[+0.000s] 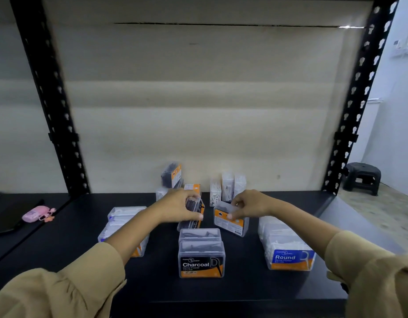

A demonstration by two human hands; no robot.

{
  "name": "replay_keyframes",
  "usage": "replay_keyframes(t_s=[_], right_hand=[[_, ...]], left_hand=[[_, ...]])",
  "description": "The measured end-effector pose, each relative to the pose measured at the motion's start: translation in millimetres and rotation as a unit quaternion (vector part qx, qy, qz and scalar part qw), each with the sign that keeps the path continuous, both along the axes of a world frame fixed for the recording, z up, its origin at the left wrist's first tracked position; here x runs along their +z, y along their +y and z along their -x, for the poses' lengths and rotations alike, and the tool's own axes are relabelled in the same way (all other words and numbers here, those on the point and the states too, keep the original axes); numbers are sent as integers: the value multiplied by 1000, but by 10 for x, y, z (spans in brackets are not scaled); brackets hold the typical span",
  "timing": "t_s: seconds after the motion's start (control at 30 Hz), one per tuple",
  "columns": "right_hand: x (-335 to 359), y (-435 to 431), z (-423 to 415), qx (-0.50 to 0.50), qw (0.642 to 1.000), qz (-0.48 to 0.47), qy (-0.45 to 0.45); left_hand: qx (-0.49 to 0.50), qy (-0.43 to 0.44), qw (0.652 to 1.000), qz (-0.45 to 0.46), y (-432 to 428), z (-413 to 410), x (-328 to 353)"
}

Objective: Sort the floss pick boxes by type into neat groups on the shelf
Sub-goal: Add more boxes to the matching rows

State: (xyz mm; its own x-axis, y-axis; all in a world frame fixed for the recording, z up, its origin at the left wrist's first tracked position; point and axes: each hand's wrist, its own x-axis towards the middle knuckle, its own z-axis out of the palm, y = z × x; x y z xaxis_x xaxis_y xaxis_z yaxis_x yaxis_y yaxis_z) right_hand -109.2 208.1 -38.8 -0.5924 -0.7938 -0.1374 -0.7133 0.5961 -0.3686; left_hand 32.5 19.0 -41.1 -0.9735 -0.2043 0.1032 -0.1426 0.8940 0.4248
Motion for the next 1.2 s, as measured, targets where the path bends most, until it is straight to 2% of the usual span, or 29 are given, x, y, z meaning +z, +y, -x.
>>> replay_keyframes(t_s=[0.17, 0.5, 0.7, 0.8, 1.0, 1.13, 1.2], right_hand=[[33, -36, -24, -3, 1000, 11, 28], [136, 63, -30, -51, 997, 56, -13], [108, -12, -4, -139, 982, 100, -81], [155, -35, -15, -177, 963, 138, -151], [154, -102, -2, -218, 948, 98, -210], [87, -116, 63, -238, 940, 107, -221], [81, -91, 58, -196, 954, 111, -197]], left_hand=[[9, -3, 1000, 5, -47, 8, 41], [-50, -63, 996, 43, -15, 31, 39], [-62, -61, 996, 36, -46, 45, 6], [-85, -63, 994, 27, -42, 24, 4], [-101, -66, 992, 26, 4, 51, -5], [-105, -63, 992, 31, 37, 71, 1], [-106, -64, 992, 28, 42, 70, 4]])
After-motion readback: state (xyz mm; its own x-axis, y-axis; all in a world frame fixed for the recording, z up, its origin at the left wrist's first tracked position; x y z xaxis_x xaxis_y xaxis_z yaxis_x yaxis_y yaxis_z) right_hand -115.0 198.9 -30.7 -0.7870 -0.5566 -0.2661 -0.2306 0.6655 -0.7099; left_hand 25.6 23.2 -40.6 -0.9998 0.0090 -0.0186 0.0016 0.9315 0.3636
